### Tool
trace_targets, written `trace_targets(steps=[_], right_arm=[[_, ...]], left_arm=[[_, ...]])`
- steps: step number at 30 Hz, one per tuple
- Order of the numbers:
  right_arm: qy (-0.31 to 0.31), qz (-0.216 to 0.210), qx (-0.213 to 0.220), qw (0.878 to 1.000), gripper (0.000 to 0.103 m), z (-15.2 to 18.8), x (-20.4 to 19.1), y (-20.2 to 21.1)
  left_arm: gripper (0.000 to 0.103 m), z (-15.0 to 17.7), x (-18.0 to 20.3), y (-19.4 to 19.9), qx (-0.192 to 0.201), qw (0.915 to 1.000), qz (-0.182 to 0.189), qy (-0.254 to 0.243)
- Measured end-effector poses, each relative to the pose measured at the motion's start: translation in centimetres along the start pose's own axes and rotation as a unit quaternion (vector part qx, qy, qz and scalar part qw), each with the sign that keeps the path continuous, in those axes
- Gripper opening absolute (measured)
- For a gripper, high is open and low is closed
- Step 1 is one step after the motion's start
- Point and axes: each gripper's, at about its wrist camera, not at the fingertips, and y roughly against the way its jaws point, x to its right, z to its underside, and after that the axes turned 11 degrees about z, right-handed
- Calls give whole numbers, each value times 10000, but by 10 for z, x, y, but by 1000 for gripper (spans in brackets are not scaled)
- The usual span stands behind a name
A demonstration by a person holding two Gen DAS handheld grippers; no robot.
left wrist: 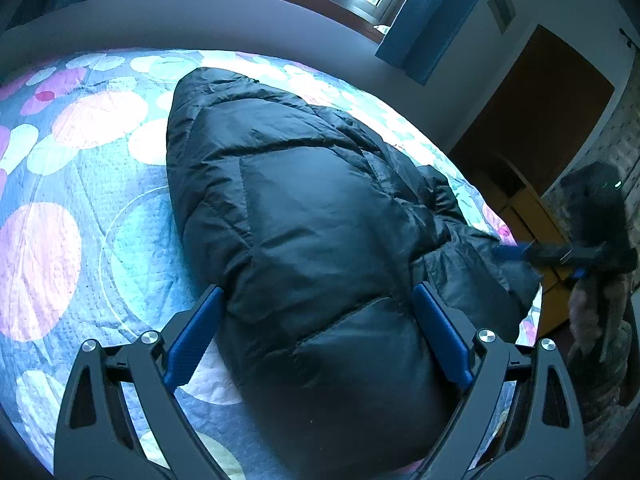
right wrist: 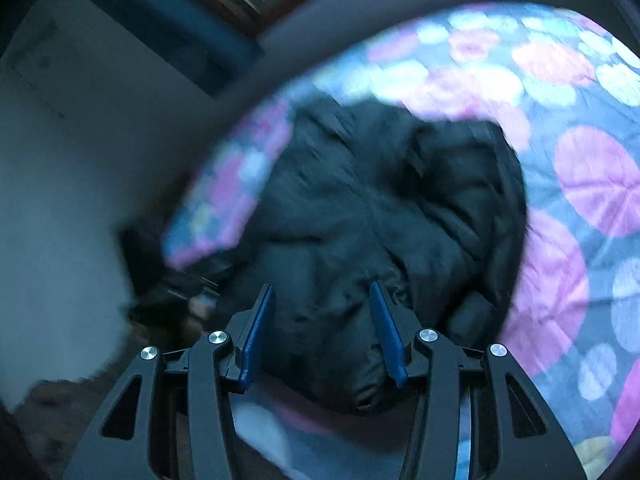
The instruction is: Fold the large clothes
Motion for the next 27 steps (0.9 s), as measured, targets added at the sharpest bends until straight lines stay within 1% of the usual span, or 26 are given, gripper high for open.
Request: trace_targets(steps=[1, 2, 3, 5, 7, 8, 10, 12, 14, 15, 17, 19, 22, 27], right_arm=[[-65, 68, -146, 9998, 44, 4, 4, -8], [-151, 98, -275, 9995, 39, 7, 10, -17], [-181, 86, -330, 9993, 37, 8, 13, -21], [-255, 35, -399, 9989, 36, 9, 21, -29], [-303, -43, -446, 9985, 36, 8, 26, -36], [-315, -61, -458, 9984, 36, 8, 27, -38], [-331, -74, -476, 9983, 36, 8, 29, -42], [-353, -92, -481, 9982, 36, 11, 31, -43], [-383, -95, -486, 9980, 36, 10, 33, -46], [-397, -90, -496, 9979, 36, 10, 33, -51], [-409, -89, -504, 9979, 36, 10, 33, -59], [-410, -54, -516, 9978, 36, 15, 31, -63], [-354, 38, -503, 9981, 36, 16, 26, -70], [-359, 85, -487, 9981, 36, 15, 24, -71]], left_arm=[[93, 1, 2, 0, -4, 10000, -12, -47], [93, 1, 2, -1, -10, 10000, -15, -81], [93, 0, 3, 0, -16, 9999, -14, -124], [93, -1, 4, 5, -14, 9999, -24, -115], [93, -5, 6, 16, 208, 9998, 1, 1], [93, -8, 9, 24, 372, 9993, 75, 38], [93, -12, 18, 32, 494, 9984, 269, -41], [93, -13, 24, 29, 400, 9983, 399, -145], [88, -12, 23, 12, 44, 9989, 451, -86], [87, -10, 22, 5, -40, 9992, 401, -74], [87, -6, 21, -8, -173, 9993, 163, -271], [87, -4, 20, -16, -233, 9990, 35, -376], [87, -5, 19, -20, -263, 9988, -48, -398], [87, -6, 23, -26, -243, 9985, -168, -464]])
